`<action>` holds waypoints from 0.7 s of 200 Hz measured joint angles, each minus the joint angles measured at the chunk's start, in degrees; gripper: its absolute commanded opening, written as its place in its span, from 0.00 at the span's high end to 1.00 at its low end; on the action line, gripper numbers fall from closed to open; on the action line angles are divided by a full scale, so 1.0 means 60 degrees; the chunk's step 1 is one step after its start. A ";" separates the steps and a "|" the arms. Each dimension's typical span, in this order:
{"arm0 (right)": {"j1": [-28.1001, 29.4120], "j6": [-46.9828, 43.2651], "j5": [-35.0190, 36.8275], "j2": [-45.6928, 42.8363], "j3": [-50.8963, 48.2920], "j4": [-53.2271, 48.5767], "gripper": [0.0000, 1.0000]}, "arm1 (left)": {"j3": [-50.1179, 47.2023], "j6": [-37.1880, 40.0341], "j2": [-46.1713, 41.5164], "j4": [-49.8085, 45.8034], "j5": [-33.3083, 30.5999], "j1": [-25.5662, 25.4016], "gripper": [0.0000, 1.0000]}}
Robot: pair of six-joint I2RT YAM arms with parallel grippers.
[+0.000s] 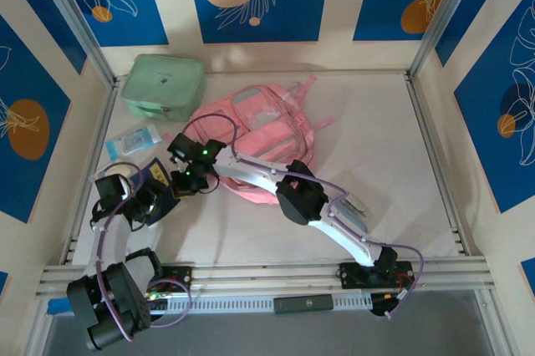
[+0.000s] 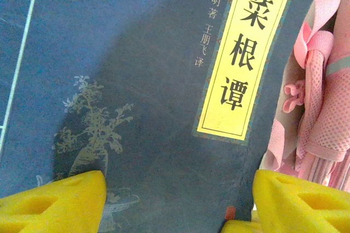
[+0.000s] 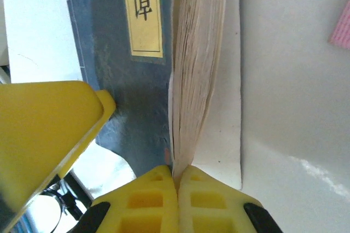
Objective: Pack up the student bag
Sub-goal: Close the student bag at the middle-left of the table.
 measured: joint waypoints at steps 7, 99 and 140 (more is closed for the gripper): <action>0.0000 0.0040 -0.0073 -0.0113 -0.0146 0.0102 1.00 | 0.0007 0.0000 -0.0047 -0.0080 0.0004 -0.0004 0.22; 0.0040 0.0335 -0.0124 -0.4244 -0.4127 0.1982 1.00 | 0.2903 0.0612 -0.0594 -0.2608 -0.0178 -0.0033 0.01; -0.0233 0.0361 0.0084 -0.6885 -0.6309 0.2659 1.00 | 0.4641 0.0965 -0.0696 -0.3355 0.0561 -0.0029 0.00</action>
